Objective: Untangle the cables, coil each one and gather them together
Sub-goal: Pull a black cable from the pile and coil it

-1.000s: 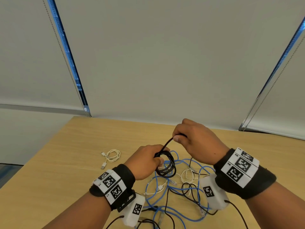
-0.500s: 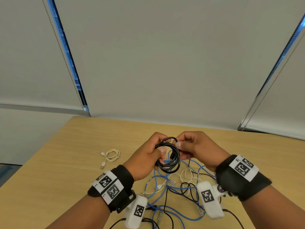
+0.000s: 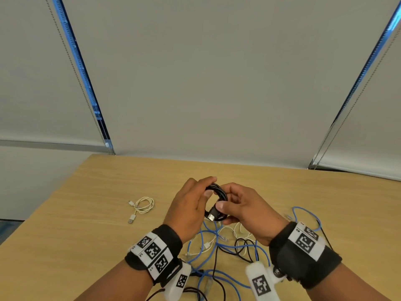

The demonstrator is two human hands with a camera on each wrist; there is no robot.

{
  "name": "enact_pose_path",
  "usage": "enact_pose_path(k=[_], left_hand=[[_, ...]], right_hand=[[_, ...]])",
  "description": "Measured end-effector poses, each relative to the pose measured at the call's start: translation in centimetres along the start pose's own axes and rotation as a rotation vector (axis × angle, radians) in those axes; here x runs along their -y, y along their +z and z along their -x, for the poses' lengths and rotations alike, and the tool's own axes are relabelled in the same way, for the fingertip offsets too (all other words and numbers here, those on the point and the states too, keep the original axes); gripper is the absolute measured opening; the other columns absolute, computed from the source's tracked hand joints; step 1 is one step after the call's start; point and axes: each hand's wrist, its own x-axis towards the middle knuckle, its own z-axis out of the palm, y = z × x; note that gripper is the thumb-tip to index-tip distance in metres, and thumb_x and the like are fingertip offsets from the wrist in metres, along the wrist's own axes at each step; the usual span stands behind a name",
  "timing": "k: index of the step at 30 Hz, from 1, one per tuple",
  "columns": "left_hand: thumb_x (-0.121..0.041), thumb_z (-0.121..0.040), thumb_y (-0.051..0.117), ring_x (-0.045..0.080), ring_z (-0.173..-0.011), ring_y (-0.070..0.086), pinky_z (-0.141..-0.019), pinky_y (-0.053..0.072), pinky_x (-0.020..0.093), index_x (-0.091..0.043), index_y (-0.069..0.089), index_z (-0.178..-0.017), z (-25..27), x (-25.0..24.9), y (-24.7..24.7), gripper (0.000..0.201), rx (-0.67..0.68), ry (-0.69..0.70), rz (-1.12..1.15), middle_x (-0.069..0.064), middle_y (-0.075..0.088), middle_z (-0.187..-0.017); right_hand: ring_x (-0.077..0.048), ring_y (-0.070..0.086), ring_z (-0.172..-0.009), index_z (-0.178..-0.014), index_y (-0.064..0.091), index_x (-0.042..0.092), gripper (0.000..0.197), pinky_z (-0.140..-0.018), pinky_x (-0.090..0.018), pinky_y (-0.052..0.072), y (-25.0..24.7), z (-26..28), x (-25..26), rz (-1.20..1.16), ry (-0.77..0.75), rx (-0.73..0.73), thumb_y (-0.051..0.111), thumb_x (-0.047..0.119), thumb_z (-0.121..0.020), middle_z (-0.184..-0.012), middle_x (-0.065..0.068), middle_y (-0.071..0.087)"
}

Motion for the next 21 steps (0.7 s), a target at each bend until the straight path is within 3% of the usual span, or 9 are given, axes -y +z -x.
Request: enact_pose_path(k=[2, 4, 7, 10, 12, 14, 16, 19, 21], left_hand=[[-0.019, -0.104, 0.053, 0.005, -0.084, 0.059, -0.072, 0.051, 0.025, -0.035, 0.063, -0.131, 0.1, 0.1, -0.3, 0.033, 0.03, -0.041, 0.071, -0.013, 0.06, -0.098], [-0.015, -0.102, 0.056, 0.001, -0.078, 0.065, -0.064, 0.052, 0.019, -0.036, 0.069, -0.119, 0.1, 0.4, -1.1, 0.03, 0.173, -0.149, 0.265, -0.019, 0.068, -0.09], [-0.012, -0.102, 0.057, 0.005, -0.069, 0.064, -0.061, 0.049, 0.018, -0.022, 0.073, -0.114, 0.3, 1.1, -2.4, 0.022, 0.432, -0.263, 0.49, -0.008, 0.072, -0.079], [-0.012, -0.102, 0.057, 0.012, -0.067, 0.061, -0.058, 0.048, 0.022, -0.016, 0.074, -0.116, 0.9, 2.2, -2.5, 0.022, 0.472, -0.354, 0.589, 0.003, 0.07, -0.078], [-0.013, -0.102, 0.057, 0.014, -0.066, 0.06, -0.054, 0.046, 0.023, -0.02, 0.075, -0.114, 1.4, 3.3, -2.4, 0.023, 0.398, -0.447, 0.631, 0.005, 0.07, -0.079], [-0.013, -0.101, 0.058, 0.017, -0.069, 0.061, -0.054, 0.047, 0.026, -0.024, 0.076, -0.109, 1.7, 5.0, -2.8, 0.023, 0.248, -0.542, 0.623, 0.004, 0.072, -0.08], [-0.013, -0.101, 0.058, 0.019, -0.068, 0.062, -0.048, 0.044, 0.025, -0.024, 0.076, -0.103, 1.9, 7.0, -3.5, 0.021, 0.077, -0.63, 0.552, 0.003, 0.073, -0.08], [-0.016, -0.101, 0.058, 0.023, -0.066, 0.068, -0.04, 0.044, 0.024, -0.02, 0.072, -0.105, 2.1, 10.2, -4.5, 0.015, -0.138, -0.759, 0.403, 0.006, 0.074, -0.09], [-0.018, -0.101, 0.058, 0.026, -0.071, 0.069, -0.04, 0.045, 0.022, -0.02, 0.071, -0.105, 2.0, 12.2, -5.0, 0.013, -0.252, -0.827, 0.371, 0.009, 0.074, -0.097]], right_hand=[[-0.023, 0.075, -0.091, -0.117, 0.065, 0.017, 0.023, -0.075, -0.03, 0.059, -0.9, 0.0, -0.1, 0.02, -0.003, 0.068, 0.063, 0.008, -0.096, -0.097, -0.009, 0.078], [-0.028, 0.075, -0.093, -0.118, 0.067, 0.012, 0.024, -0.081, -0.033, 0.058, -2.1, 0.2, -0.4, -0.007, 0.019, 0.157, 0.064, 0.006, -0.095, -0.098, -0.011, 0.077], [-0.022, 0.071, -0.09, -0.117, 0.071, 0.013, 0.026, -0.083, -0.032, 0.058, -3.0, 0.6, -1.2, -0.01, 0.089, 0.273, 0.066, 0.007, -0.091, -0.097, -0.008, 0.075], [-0.016, 0.071, -0.087, -0.109, 0.075, 0.02, 0.021, -0.078, -0.028, 0.059, -2.2, 0.4, -2.7, 0.039, 0.132, 0.232, 0.071, 0.011, -0.09, -0.093, -0.007, 0.076], [-0.016, 0.071, -0.085, -0.101, 0.076, 0.021, 0.013, -0.078, -0.029, 0.06, -1.7, 0.2, -4.1, 0.118, 0.133, 0.102, 0.073, 0.015, -0.09, -0.094, -0.009, 0.077], [-0.005, 0.071, -0.082, -0.1, 0.074, 0.027, 0.012, -0.082, -0.028, 0.059, -1.8, 0.5, -5.9, 0.311, 0.127, -0.001, 0.072, 0.02, -0.091, -0.09, 0.0, 0.077], [0.002, 0.068, -0.085, -0.104, 0.072, 0.034, 0.015, -0.081, -0.019, 0.054, -2.2, 1.2, -7.7, 0.597, 0.123, -0.029, 0.067, 0.026, -0.093, -0.094, 0.012, 0.074], [-0.008, 0.063, -0.102, -0.125, 0.067, 0.032, 0.03, -0.086, -0.025, 0.049, -1.9, 1.9, -10.7, 0.897, 0.105, -0.026, 0.057, 0.031, -0.097, -0.112, 0.01, 0.067], [-0.015, 0.061, -0.106, -0.129, 0.065, 0.032, 0.032, -0.085, -0.029, 0.047, -1.3, 2.2, -12.3, 0.964, 0.077, -0.013, 0.052, 0.031, -0.1, -0.114, 0.006, 0.066]])
